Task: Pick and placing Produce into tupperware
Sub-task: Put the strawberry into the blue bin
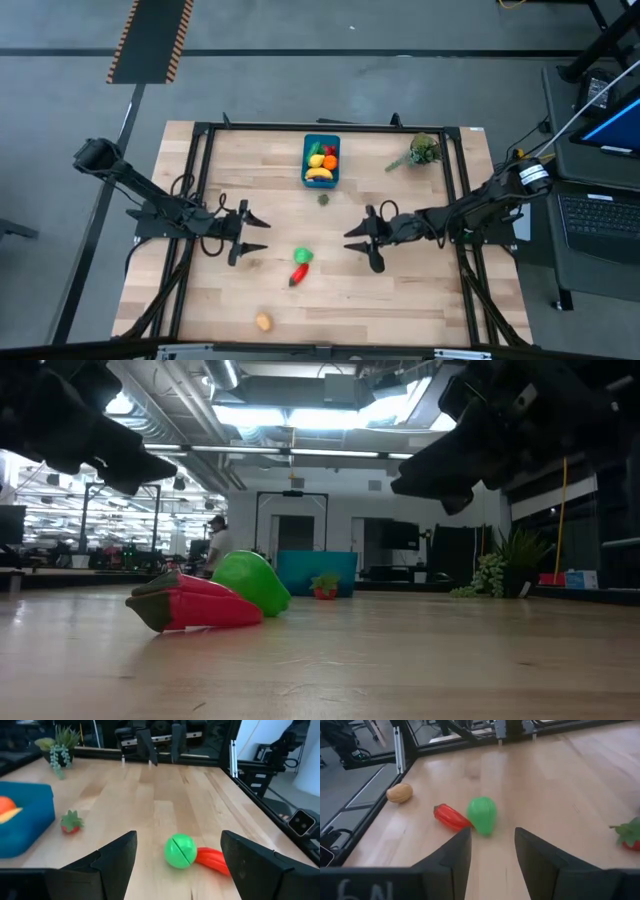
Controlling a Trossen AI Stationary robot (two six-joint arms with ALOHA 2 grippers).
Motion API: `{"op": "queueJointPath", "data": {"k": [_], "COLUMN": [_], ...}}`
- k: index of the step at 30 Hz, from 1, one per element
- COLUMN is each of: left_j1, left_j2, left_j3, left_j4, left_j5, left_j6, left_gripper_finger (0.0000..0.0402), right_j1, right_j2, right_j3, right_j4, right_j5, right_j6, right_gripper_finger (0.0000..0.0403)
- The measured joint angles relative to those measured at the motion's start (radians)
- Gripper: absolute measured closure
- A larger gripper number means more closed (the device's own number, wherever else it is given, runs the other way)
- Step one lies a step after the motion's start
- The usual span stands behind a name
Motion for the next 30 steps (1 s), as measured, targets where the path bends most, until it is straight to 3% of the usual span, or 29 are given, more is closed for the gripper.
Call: {"op": "queueJointPath", "data": {"k": [16,21,30], "left_j1": [0.001,0.001,0.002], "left_j2": [0.001,0.001,0.001], "left_j3": [-0.001,-0.001,0.000], "left_j4": [0.006,0.101,0.161], "left_j5": [0.011,0.011,0.005], "left_j6": [-0.058,-0.058,0.027], "left_gripper_finger": [0.0121,0.0121,0.0121], "right_j1": [0.000,0.000,0.000], "right_j2": [0.034,0.034,0.034], "right_j3": [0.000,0.000,0.000], "right_j4": [0.025,0.025,0.025], "right_j5": [0.000,-0.001,-0.003], "right_j6": [0.012,0.011,0.012], "right_gripper_finger": [0.0250,0.0250,0.0250]}}
